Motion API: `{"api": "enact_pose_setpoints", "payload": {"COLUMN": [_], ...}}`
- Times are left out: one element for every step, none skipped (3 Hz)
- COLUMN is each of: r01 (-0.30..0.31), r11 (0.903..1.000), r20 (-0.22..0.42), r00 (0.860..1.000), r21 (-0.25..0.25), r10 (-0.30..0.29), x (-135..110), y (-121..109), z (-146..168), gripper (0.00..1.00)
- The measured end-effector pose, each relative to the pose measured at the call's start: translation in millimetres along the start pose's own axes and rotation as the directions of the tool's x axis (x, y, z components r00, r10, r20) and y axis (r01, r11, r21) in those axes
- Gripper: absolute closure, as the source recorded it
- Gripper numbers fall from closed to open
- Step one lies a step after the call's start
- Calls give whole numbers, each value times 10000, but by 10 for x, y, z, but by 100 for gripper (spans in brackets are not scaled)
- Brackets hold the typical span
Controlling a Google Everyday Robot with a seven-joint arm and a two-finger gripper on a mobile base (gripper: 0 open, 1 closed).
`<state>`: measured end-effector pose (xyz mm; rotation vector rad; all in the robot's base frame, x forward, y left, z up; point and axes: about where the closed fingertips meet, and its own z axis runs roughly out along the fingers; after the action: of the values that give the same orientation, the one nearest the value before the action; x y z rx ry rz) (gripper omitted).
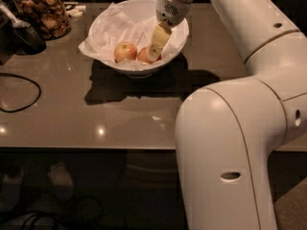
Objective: Pick apple from white bowl
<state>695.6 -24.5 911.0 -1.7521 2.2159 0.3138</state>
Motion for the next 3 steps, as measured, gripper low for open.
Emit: {"api": "enact_pose_setpoints", "payload": {"r01": [-14,-73,-143], "r11": [9999,9996,9990], "r20": [-26,-17,8], "r00": [10000,10000,9999], "r21": [-163,-289,-420], "r10": [14,73,144], "x": [-20,-21,-7], "y": [20,28,24], "z": [69,120,174], "gripper": [26,27,27]}}
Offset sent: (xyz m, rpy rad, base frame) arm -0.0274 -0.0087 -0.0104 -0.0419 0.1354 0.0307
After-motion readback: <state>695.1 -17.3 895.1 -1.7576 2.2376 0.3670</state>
